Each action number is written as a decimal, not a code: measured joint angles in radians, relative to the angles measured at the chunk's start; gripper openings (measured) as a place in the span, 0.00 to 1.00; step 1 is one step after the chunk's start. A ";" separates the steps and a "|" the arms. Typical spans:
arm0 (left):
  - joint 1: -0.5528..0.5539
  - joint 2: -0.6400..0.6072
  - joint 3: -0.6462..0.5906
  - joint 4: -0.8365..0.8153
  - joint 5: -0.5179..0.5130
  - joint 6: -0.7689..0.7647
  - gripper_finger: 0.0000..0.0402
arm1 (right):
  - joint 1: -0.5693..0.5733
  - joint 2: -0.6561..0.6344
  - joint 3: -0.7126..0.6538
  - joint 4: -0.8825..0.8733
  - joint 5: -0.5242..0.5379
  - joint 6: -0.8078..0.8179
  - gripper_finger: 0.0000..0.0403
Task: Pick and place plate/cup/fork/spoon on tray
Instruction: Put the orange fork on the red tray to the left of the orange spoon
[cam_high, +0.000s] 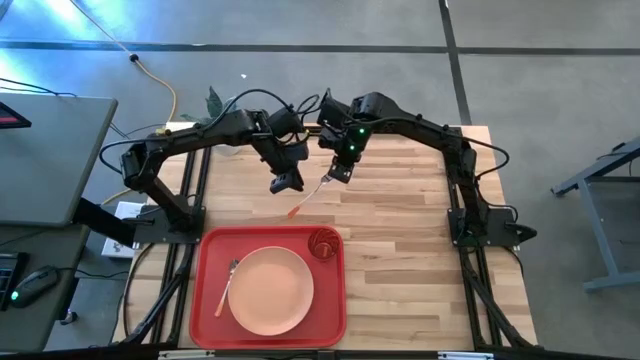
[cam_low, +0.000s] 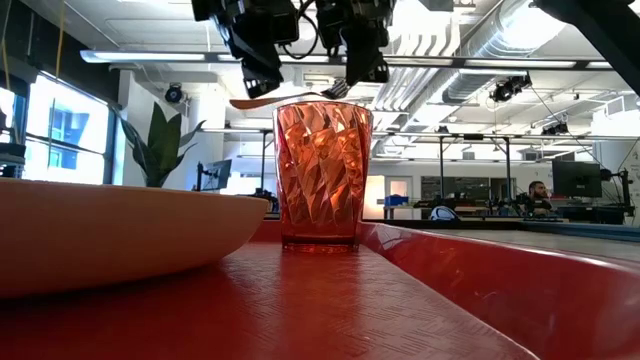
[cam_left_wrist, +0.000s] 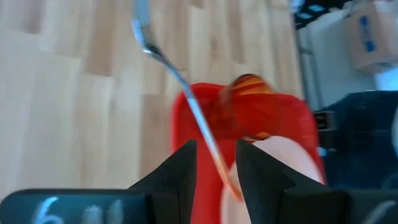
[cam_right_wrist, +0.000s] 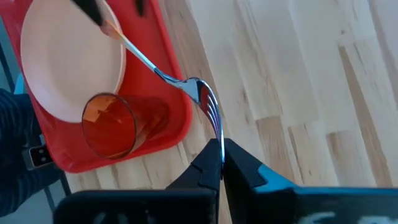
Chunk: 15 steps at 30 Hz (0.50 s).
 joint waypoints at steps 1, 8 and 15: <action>0.000 0.000 0.000 0.000 -0.019 0.000 0.26 | 0.000 0.000 0.000 0.011 0.000 -0.001 0.00; -0.002 0.000 0.001 -0.032 0.005 -0.015 0.25 | -0.001 0.000 0.000 0.009 0.000 -0.036 0.00; -0.002 0.000 0.001 -0.032 0.006 -0.008 0.20 | -0.002 0.000 0.000 0.026 0.000 -0.071 0.00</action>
